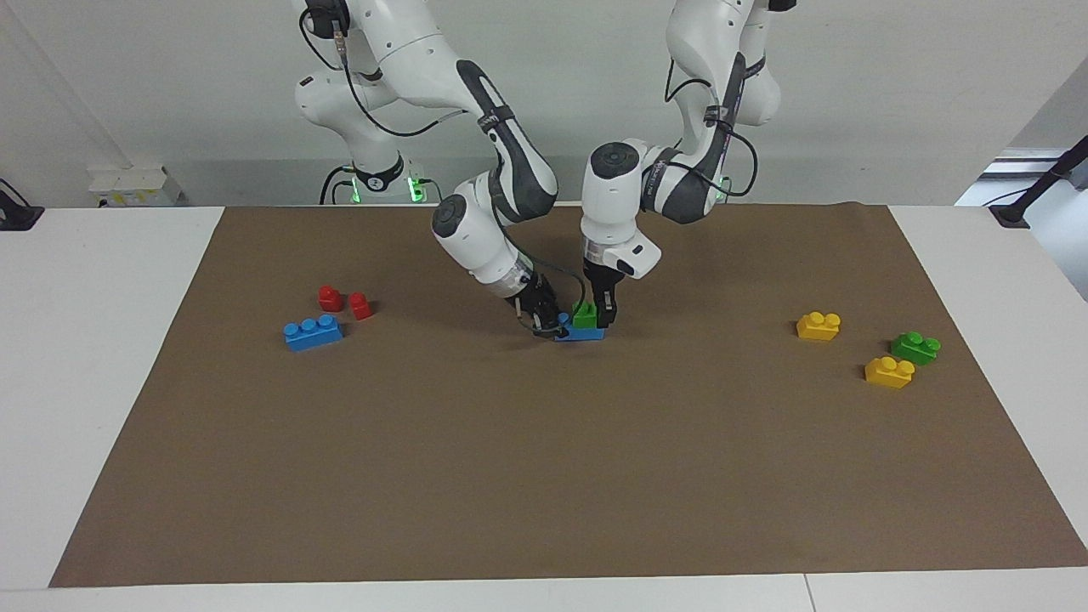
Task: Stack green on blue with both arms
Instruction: 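Lower the green brick onto the blue brick held by the right gripper, then open both grippers and withdraw them from the stacked bricks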
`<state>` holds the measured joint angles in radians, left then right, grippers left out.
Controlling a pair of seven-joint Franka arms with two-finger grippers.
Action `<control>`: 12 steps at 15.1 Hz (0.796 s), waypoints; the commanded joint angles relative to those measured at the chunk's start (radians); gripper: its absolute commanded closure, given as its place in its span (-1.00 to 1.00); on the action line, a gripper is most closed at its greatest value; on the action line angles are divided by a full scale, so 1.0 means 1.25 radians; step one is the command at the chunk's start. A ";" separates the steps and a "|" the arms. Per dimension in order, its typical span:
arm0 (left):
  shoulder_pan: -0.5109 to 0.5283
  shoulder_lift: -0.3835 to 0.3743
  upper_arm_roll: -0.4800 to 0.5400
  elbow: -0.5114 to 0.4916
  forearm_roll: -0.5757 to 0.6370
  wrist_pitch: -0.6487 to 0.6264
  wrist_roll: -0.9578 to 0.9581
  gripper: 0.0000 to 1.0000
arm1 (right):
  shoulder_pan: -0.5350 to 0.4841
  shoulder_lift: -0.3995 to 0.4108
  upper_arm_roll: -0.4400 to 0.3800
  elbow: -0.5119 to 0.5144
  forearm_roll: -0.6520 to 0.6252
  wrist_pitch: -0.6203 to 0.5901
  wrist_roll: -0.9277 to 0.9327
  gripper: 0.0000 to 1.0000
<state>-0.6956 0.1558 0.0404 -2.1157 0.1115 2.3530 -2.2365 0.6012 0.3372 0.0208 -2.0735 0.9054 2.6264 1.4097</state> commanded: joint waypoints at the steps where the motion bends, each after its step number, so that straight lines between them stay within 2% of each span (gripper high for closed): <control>1: 0.001 -0.025 0.014 0.008 0.016 -0.027 0.068 -1.00 | -0.018 -0.002 0.004 -0.008 0.027 0.007 -0.027 -0.92; 7: 0.149 -0.041 0.014 0.081 0.016 -0.088 0.320 -1.00 | -0.137 -0.028 -0.003 0.003 0.006 -0.140 -0.033 -1.00; 10: 0.224 -0.056 0.016 0.094 0.016 -0.092 0.472 -1.00 | -0.222 -0.055 -0.004 0.016 -0.115 -0.230 -0.053 -1.00; 12: 0.270 -0.056 0.016 0.105 0.016 -0.094 0.586 -1.00 | -0.281 -0.087 -0.004 0.024 -0.186 -0.305 -0.120 -1.00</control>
<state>-0.4057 0.0956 0.0679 -1.9995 0.1148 2.2641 -1.6207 0.3211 0.2801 0.0072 -2.0465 0.7407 2.3289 1.3386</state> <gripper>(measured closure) 0.000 0.000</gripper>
